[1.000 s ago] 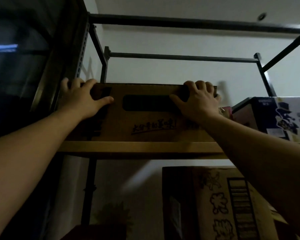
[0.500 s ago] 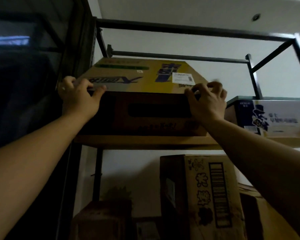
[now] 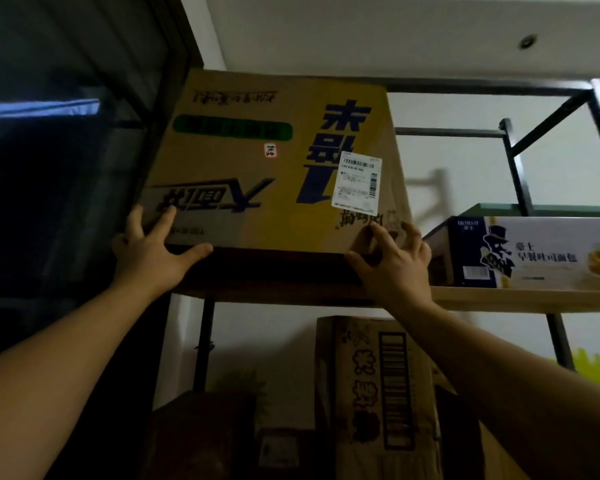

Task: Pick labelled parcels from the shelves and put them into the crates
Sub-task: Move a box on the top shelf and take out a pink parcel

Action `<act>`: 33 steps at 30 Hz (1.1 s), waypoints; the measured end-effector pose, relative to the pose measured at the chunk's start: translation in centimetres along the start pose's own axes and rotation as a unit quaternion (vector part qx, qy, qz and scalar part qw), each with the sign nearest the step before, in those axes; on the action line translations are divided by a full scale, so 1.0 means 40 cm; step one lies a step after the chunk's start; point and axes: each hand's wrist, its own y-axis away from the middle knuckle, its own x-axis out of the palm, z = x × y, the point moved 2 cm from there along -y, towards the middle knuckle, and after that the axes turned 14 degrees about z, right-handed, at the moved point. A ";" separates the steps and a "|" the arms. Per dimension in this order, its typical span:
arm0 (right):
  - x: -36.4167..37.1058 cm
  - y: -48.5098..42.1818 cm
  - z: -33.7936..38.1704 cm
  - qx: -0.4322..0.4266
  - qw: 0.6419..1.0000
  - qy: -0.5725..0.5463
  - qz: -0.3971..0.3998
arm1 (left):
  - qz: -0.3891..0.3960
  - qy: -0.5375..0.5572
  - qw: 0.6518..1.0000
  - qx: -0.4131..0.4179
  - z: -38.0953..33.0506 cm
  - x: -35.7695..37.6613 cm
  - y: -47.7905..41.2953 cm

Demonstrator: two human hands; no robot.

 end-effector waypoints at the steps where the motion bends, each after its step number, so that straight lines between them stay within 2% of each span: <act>1: 0.006 0.012 -0.005 -0.002 1.000 -0.003 -0.003 | 0.004 0.000 1.000 -0.002 0.003 0.002 0.015; 12: 0.029 0.028 -0.014 0.005 1.000 -0.007 -0.012 | -0.034 -0.009 0.999 0.012 0.002 0.004 0.050; 16: -0.001 -0.010 0.001 -0.003 0.999 -0.002 -0.047 | -0.064 -0.017 0.997 0.051 0.004 -0.012 -0.016; 19: -0.024 -0.057 0.013 -0.006 0.997 -0.018 -0.071 | -0.059 -0.019 0.997 0.050 -0.016 -0.020 -0.072; 23: -0.017 -0.126 0.014 -0.014 0.996 -0.017 -0.090 | -0.070 -0.076 0.993 0.064 -0.036 -0.011 -0.127; 30: 0.042 -0.220 -0.020 -0.018 0.997 -0.001 -0.077 | -0.061 -0.132 0.984 0.103 -0.035 0.065 -0.208; 33: 0.047 -0.232 -0.057 -0.023 0.995 -0.010 -0.098 | -0.090 -0.153 0.975 0.130 -0.052 0.076 -0.208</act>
